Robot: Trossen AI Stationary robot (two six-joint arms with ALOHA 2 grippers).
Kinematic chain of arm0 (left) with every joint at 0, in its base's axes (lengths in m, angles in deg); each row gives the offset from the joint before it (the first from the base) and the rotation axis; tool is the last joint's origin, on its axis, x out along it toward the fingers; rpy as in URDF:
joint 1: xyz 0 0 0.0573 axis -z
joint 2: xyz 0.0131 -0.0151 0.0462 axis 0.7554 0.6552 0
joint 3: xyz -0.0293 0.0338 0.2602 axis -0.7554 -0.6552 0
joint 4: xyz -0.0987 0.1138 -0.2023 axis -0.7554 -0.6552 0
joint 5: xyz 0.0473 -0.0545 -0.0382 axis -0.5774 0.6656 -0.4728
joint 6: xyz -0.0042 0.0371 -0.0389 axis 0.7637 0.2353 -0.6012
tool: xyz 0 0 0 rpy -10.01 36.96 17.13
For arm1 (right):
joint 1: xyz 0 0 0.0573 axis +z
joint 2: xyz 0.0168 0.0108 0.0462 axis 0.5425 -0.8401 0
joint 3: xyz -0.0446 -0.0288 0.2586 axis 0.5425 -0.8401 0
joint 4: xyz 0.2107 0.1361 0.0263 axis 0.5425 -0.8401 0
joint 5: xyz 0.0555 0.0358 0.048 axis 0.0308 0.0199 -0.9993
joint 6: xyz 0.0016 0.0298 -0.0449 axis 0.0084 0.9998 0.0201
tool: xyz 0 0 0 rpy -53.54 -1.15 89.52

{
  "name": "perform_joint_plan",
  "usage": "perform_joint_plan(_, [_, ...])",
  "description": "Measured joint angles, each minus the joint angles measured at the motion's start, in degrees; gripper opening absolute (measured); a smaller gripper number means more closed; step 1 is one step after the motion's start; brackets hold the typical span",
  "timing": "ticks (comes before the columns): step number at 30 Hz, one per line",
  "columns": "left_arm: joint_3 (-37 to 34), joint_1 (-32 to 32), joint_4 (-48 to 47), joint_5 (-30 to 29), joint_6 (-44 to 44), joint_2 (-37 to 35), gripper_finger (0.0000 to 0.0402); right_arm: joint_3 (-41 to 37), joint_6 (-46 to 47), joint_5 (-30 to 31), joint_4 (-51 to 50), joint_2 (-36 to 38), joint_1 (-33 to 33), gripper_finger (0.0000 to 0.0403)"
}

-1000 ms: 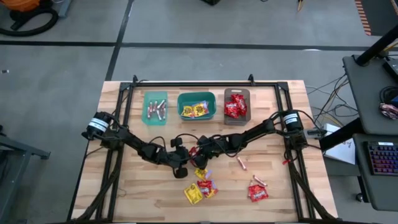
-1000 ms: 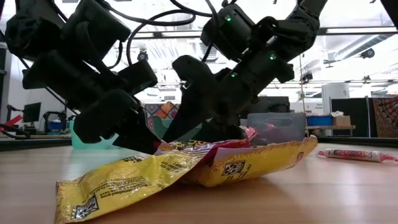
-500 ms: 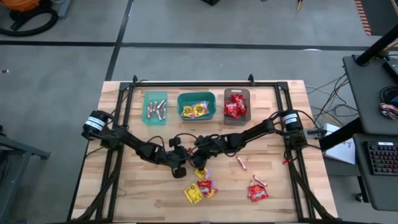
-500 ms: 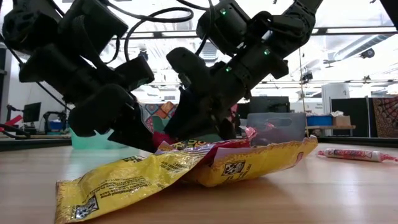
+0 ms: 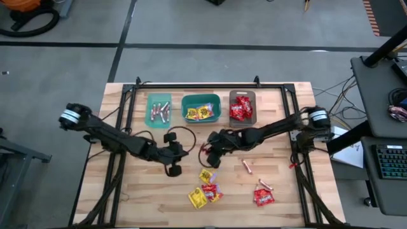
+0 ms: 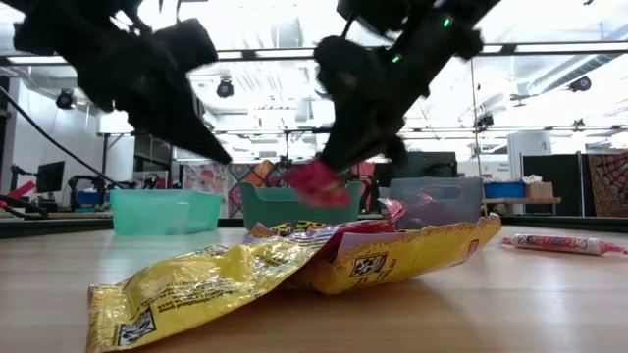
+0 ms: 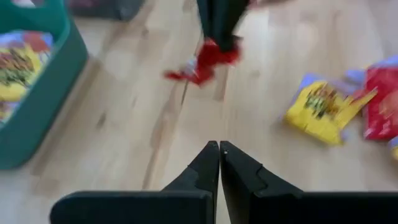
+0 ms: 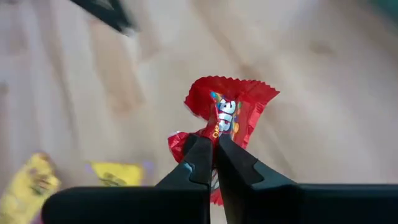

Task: Sort candy
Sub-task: Put the red candy into the black bin, then put the white candy into the blue bin

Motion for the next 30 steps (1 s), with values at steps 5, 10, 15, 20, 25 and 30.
perform_joint_plan(5, [0.0,0.1,-1.2,0.0,0.2,-5.9,0.0000,0.0,-0.4,9.5,-15.3,8.9,-2.3,0.0009])
perform_joint_plan(10, [0.0,0.1,-0.4,0.0,0.3,-7.6,0.0000,0.0,1.7,21.6,-30.8,17.1,-8.3,0.0009])
perform_joint_plan(15, [-0.1,0.1,0.6,-0.1,0.6,-6.5,0.0000,-2.9,3.3,23.6,-34.4,19.4,-18.5,0.0009])
perform_joint_plan(20, [-0.1,0.1,0.6,-1.4,0.4,-4.9,0.0000,-7.6,0.2,15.7,-27.2,18.2,-24.9,0.0029])
perform_joint_plan(25, [-0.1,0.2,0.9,-1.3,-0.4,-4.0,0.0000,-8.7,-0.6,12.4,-25.2,16.9,-26.6,0.0085])
perform_joint_plan(30, [-0.1,0.2,3.0,-0.8,-2.2,-2.7,0.0000,-7.2,-0.4,11.4,-25.2,18.3,-25.1,0.0130])
